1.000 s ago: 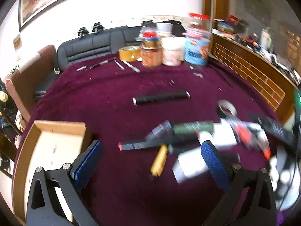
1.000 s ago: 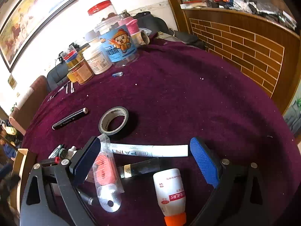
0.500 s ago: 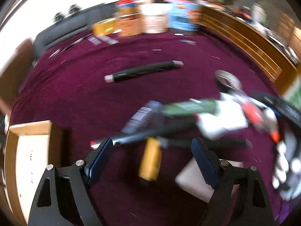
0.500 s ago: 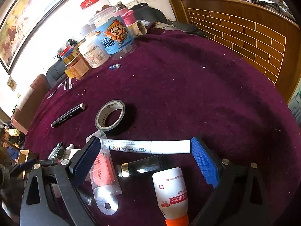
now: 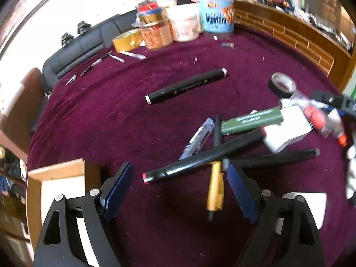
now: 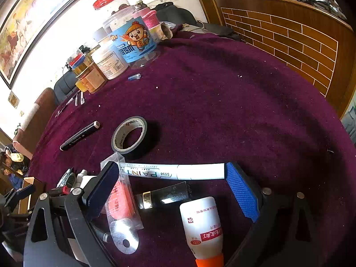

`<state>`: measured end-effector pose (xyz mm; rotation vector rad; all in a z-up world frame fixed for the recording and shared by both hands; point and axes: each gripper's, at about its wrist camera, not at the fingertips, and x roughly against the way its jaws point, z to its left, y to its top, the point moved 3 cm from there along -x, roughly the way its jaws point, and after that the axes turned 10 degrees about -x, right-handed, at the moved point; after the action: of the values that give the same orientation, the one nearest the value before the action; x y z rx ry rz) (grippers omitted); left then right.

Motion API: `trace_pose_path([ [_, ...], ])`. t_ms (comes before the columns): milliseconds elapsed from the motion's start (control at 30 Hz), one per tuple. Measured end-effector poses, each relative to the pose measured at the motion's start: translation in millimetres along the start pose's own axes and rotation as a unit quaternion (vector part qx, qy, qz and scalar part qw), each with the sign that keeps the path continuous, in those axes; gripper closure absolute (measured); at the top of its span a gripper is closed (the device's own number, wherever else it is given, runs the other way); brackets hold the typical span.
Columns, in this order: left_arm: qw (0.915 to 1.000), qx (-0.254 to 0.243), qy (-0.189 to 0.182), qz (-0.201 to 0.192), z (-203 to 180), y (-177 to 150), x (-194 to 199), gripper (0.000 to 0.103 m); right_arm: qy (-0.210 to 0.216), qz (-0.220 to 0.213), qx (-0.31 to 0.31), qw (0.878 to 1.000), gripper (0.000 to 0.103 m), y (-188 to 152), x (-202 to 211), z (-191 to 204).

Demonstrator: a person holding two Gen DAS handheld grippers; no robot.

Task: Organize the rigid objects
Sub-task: 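Close the left gripper on the yellow-and-black pen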

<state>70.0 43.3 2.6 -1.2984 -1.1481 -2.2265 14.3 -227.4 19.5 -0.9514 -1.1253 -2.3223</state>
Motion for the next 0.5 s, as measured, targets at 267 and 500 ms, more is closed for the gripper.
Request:
trace_pose_path([
  [267,0.9961,-0.059,-0.058,0.031,-45,-2,-2,0.027,-0.002,0.001,0.002,1.000,0.005,0,-1,1],
  [500,0.9860,-0.063,-0.153,0.022,-71,-21,38,0.049,-0.005,0.002,0.004,1.000,0.005,-1,-1,2],
])
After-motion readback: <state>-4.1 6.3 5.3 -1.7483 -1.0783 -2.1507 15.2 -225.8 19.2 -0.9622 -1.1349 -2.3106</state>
